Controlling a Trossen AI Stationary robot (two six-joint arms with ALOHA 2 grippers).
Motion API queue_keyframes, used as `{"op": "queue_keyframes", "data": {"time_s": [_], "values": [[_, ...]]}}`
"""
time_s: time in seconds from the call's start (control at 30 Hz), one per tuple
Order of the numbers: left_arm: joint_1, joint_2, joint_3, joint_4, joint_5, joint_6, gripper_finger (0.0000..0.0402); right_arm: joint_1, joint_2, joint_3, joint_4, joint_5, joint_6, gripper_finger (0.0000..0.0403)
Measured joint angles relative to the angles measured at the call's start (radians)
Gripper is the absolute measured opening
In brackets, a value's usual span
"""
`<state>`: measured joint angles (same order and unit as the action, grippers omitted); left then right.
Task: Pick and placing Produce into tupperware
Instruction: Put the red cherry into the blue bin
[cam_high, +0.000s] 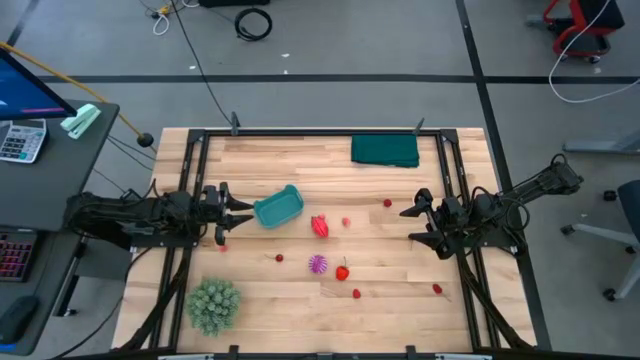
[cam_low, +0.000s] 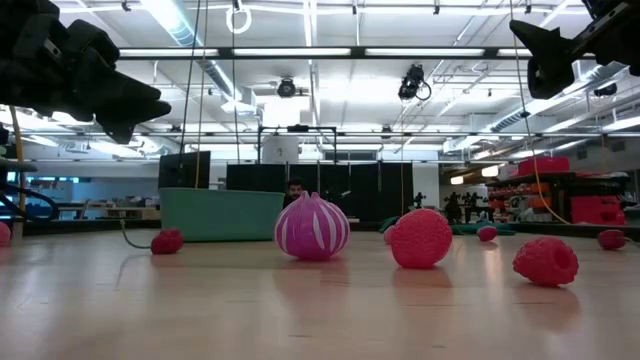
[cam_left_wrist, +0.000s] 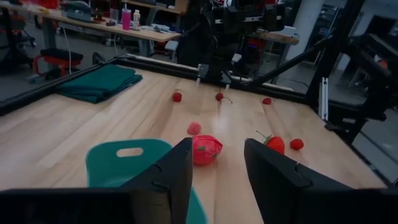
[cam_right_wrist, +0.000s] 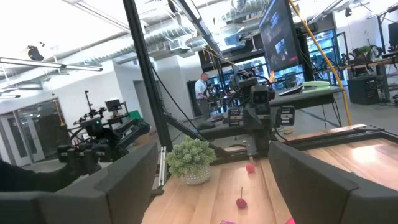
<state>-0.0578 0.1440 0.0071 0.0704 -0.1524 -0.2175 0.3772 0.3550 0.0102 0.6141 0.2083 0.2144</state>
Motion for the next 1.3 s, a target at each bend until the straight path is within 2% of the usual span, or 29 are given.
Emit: {"op": "queue_keyframes", "data": {"time_s": [0.17,0.37,0.8,0.97,1.1,1.3], "values": [[0.000,0.000,0.000,0.015,0.000,0.060,0.0147,0.000,0.000,0.000,0.000,0.000,0.000,0.0316],[0.000,0.000,0.000,0.022,0.000,0.032,0.0153,0.000,0.000,0.000,0.000,0.000,0.000,0.0316],[-0.003,0.000,0.000,0.046,-0.026,-0.328,0.0151,0.000,0.000,0.000,0.000,0.000,0.000,0.0316],[-0.024,0.000,0.000,0.054,-0.026,-0.363,0.0149,0.000,0.000,0.000,0.000,0.000,0.000,0.0316],[-0.074,0.000,0.000,0.143,-0.027,-0.320,0.0150,-0.002,0.000,0.000,0.001,0.011,-0.011,0.0316],[-0.137,0.000,0.000,0.407,-0.055,-0.249,0.0141,-0.002,0.001,0.006,0.008,0.028,0.002,0.0316]]}}
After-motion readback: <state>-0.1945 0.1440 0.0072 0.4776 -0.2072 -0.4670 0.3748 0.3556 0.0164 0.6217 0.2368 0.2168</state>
